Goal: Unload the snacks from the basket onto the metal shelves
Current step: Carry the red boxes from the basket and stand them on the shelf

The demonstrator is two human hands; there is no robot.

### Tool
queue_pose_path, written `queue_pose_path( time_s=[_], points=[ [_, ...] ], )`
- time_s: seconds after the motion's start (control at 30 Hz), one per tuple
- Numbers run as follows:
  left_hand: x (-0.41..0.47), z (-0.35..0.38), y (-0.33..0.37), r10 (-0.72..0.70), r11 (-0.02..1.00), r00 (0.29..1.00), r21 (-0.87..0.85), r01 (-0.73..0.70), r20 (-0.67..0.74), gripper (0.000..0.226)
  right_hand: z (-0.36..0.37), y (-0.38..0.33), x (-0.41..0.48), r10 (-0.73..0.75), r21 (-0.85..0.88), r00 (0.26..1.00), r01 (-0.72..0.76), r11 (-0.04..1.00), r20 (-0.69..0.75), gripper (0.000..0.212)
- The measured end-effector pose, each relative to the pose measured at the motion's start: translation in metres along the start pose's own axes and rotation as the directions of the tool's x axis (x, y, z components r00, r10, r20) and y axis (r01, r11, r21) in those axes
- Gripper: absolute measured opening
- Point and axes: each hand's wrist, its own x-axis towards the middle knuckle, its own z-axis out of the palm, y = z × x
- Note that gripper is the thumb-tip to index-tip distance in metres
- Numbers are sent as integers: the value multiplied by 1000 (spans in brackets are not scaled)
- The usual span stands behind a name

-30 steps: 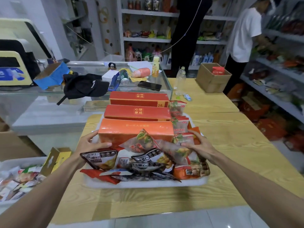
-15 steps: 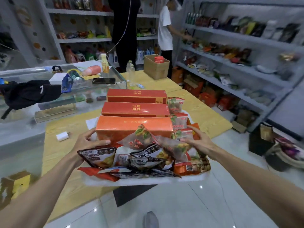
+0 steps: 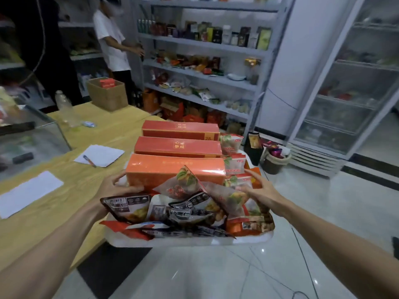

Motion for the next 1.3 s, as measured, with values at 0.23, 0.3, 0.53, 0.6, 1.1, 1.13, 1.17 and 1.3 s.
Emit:
queue_pose_path(
  time_s=[0.23, 0.3, 0.53, 0.6, 1.1, 1.13, 1.17, 1.3],
  points=[
    [51, 169, 32, 44, 999, 987, 20, -48, 158, 56, -141, 74, -32, 21, 34, 983, -15, 999, -184, 108],
    [65, 216, 37, 71, 997, 976, 23, -77, 208, 76, -179, 94, -39, 31, 23, 970, -27, 999, -243, 110],
    [133, 371, 56, 80, 993, 910, 42, -107, 406, 75, -294, 157, -60, 125, 83, 900, -99, 992, -418, 105],
    [158, 417, 57, 99, 988, 880, 60, -143, 465, 76, -323, 176, -61, 161, 108, 871, -125, 986, -465, 114],
    [311, 760, 146, 139, 970, 604, 14, -241, 785, 77, -527, 254, -26, 301, 264, 609, -152, 953, -734, 91],
    [318, 778, 151, 138, 969, 595, 17, -247, 792, 86, -537, 256, -27, 313, 281, 591, -149, 948, -744, 91],
    [323, 798, 157, 133, 970, 574, 13, -243, 808, 92, -548, 259, -29, 318, 287, 564, -147, 947, -762, 90],
    [328, 873, 173, 126, 967, 520, 13, -255, 845, 80, -594, 272, -40, 349, 302, 489, -177, 937, -799, 80]
  ],
)
